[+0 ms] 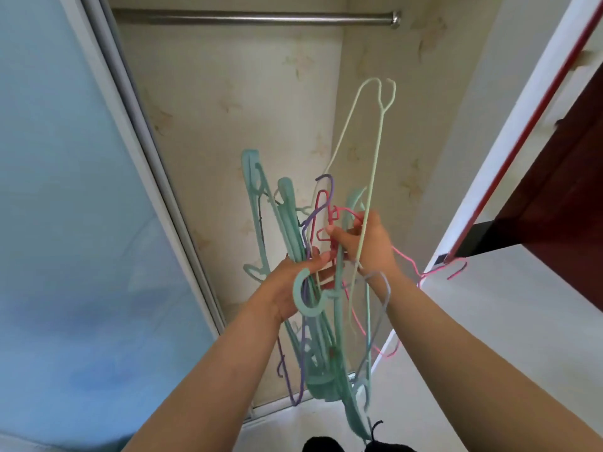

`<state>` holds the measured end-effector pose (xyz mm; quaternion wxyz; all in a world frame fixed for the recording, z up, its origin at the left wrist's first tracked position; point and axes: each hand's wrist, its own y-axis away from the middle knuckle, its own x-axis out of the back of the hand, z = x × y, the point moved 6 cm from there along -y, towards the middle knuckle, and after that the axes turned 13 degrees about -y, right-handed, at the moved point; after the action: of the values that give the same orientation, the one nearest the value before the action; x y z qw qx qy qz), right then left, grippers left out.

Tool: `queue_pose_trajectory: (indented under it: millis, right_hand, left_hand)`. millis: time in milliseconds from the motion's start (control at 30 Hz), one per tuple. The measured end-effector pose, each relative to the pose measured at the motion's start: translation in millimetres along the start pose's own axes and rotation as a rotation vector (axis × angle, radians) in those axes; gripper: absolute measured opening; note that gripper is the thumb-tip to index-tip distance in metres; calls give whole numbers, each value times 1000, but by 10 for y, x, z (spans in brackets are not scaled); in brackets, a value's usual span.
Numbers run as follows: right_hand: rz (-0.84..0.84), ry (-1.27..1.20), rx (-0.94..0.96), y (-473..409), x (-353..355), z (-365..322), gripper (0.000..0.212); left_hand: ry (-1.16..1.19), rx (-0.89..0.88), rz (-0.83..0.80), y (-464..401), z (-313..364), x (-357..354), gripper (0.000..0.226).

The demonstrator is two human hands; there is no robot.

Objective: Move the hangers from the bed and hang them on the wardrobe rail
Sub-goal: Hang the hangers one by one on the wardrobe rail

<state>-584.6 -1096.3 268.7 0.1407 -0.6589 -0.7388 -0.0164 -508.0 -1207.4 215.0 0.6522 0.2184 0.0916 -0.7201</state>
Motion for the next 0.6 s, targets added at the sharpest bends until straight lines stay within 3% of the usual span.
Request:
queue_pose_trajectory:
  millis: [200,267,400,467,533,600]
  right_hand:
    - [63,195,5,-21,-149,-20,43]
    - [76,228,-19,-61,-102,-16,43]
    - [119,-132,-136,-116,30,62,34]
    - [104,-129,-123,-130,65,60,31]
    - [80,-41,-105,-159,116,8,33]
    - [139,196,-51,-207,263,-83,26]
  left_hand:
    - [-129,50,118,0,-47,72,15]
    - [-226,71,134,9,-51,70,7]
    - [-363,72,167,-16,-55,64,13]
    - [-454,61,166,-39,-35,85,20]
    - [-520,63,148,-36,-7,106,18]
    - [-546,72,127,-23,6,133,12]
